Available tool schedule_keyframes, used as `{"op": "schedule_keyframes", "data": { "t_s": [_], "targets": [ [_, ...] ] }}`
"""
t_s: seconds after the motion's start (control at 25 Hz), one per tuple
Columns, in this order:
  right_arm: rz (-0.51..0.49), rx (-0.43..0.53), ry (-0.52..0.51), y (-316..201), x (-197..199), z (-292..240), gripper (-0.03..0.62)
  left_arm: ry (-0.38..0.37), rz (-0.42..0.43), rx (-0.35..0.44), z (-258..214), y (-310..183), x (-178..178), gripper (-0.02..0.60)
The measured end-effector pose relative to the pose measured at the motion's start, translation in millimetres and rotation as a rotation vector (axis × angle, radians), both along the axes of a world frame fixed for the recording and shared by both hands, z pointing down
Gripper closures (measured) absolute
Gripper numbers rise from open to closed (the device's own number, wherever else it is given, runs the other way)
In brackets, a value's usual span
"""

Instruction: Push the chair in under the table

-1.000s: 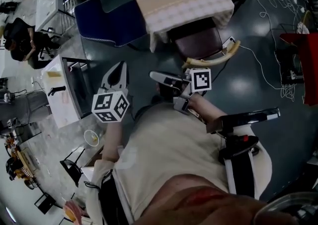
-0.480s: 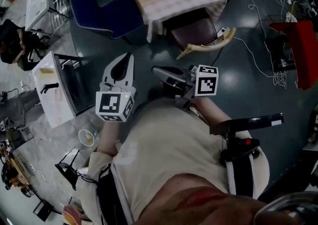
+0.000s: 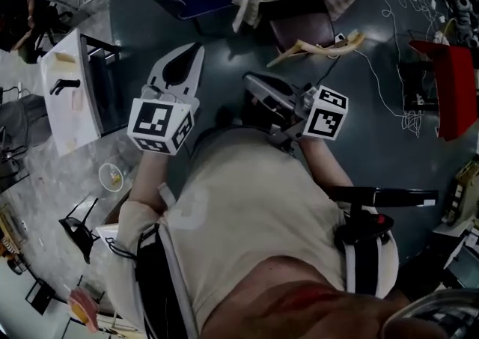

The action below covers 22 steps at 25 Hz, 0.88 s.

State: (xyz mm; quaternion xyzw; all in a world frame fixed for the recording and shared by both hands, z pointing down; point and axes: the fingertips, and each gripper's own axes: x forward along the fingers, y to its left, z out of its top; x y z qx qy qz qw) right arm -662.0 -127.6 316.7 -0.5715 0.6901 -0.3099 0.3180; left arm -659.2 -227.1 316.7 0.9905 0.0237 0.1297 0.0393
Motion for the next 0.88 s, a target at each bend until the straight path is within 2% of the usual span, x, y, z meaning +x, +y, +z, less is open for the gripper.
{"op": "schedule_keyframes", "data": {
  "t_s": [0.2, 0.32, 0.6, 0.76, 0.88],
  "targets": [
    [0.065, 0.007, -0.007, 12, -22, 2, 0.582, 0.053, 0.055, 0.022, -9, 9, -24, 0.572],
    [0.093, 0.007, 0.005, 13, -30, 2, 0.582, 0.071, 0.095, 0.032, -10, 14, -27, 0.572],
    [0.173, -0.052, -0.059, 25, -25, 6, 0.582, 0.040, 0.214, 0.022, -1, 25, 2, 0.572],
    [0.251, -0.109, -0.039, 30, -20, 10, 0.582, 0.054, 0.286, -0.007, 4, 30, 18, 0.572],
    [0.265, -0.113, -0.033, 27, -20, 9, 0.582, 0.041, 0.334, -0.041, 14, 42, 22, 0.572]
  ]
}}
